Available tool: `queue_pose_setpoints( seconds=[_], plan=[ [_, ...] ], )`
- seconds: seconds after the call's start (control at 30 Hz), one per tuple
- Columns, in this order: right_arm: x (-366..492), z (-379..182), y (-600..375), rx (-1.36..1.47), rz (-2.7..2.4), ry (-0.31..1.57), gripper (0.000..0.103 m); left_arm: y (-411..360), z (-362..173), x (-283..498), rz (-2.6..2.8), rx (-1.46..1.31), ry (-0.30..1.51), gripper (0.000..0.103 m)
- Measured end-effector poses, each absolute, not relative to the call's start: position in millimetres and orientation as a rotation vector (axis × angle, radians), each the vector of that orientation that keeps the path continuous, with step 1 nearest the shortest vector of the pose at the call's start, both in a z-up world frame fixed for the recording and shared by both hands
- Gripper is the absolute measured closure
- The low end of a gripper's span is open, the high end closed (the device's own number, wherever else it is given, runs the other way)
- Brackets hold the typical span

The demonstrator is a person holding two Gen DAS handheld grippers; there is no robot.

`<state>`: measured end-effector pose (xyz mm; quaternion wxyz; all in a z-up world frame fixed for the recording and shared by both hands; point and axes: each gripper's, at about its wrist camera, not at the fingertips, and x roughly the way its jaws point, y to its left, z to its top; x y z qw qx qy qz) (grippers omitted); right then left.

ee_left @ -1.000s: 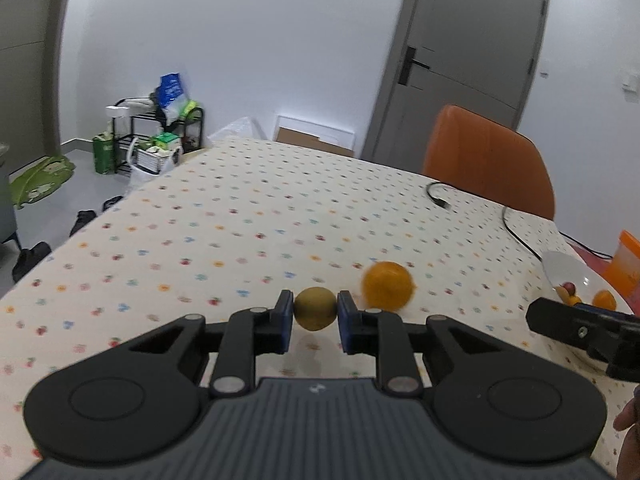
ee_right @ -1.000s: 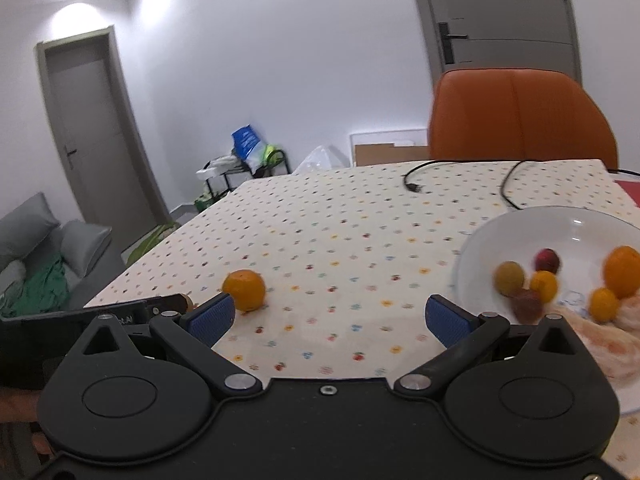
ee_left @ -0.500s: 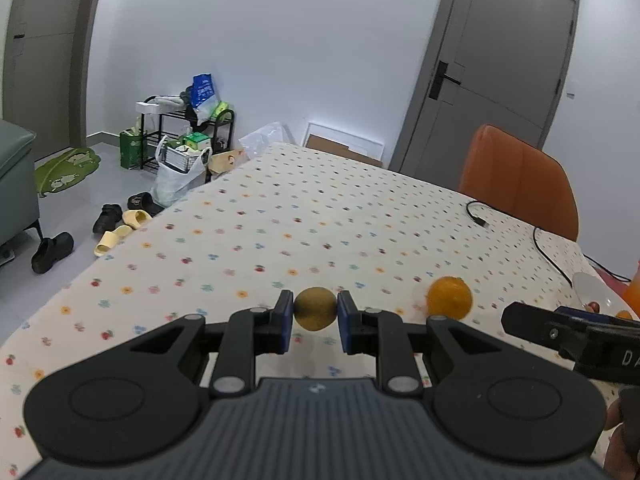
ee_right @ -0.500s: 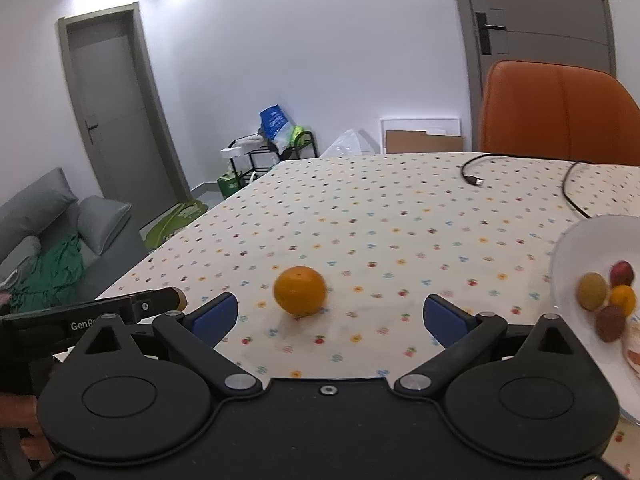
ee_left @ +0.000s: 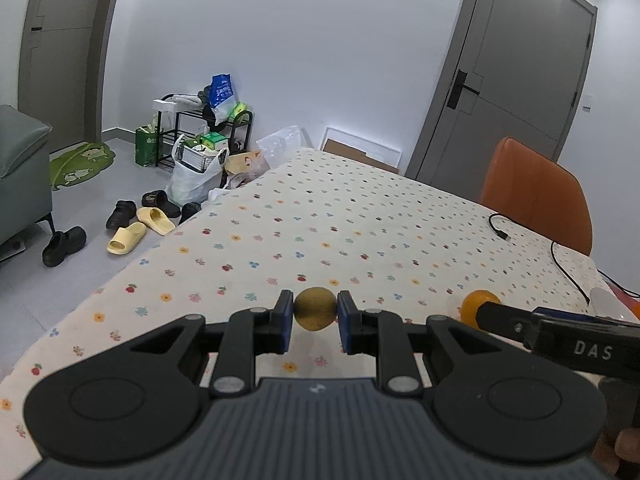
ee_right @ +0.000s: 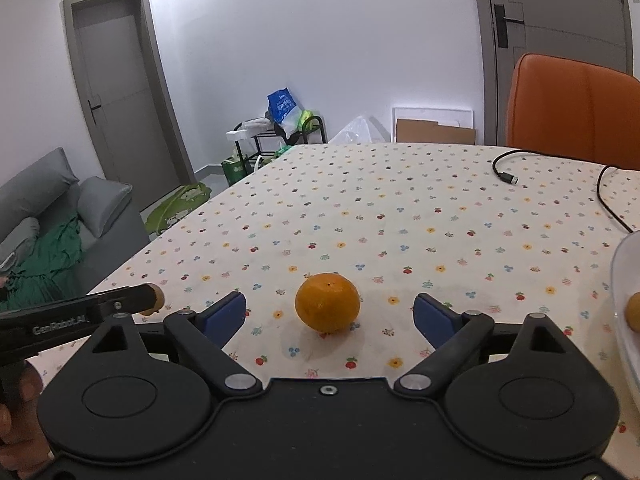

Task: Organize fruits
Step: 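Grasp the last small orange with the right gripper while the left gripper holds the olive-green fruit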

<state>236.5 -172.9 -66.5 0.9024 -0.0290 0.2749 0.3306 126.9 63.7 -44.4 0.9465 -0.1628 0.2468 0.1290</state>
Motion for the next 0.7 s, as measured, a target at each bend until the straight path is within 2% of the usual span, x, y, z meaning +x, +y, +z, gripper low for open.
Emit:
queue_pose_setpoints(
  seconds=[0.1, 0.13, 0.2, 0.23, 0.27, 0.7],
  plan=[
    [242, -69, -164, -0.083, 0.686, 0.575, 0.015, 64, -45, 127, 0.266, -0.330, 0.505, 0.081],
    [244, -70, -162, -0.086, 0.684, 0.578, 0.020, 63, -44, 127, 0.266, -0.329, 0.504, 0.081],
    [246, -72, -159, -0.085, 0.695, 0.593, 0.039, 62, -43, 128, 0.264, -0.326, 0.503, 0.081],
    [246, -74, -158, -0.094, 0.704, 0.608, 0.061, 62, -43, 128, 0.263, -0.326, 0.503, 0.081],
    [247, -75, -157, -0.108, 0.701, 0.623, 0.066, 61, -42, 129, 0.262, -0.325, 0.503, 0.081],
    [236, -59, -201, -0.049, 0.669, 0.576, 0.066, 34, -33, 136, 0.200, -0.289, 0.495, 0.081]
  ],
)
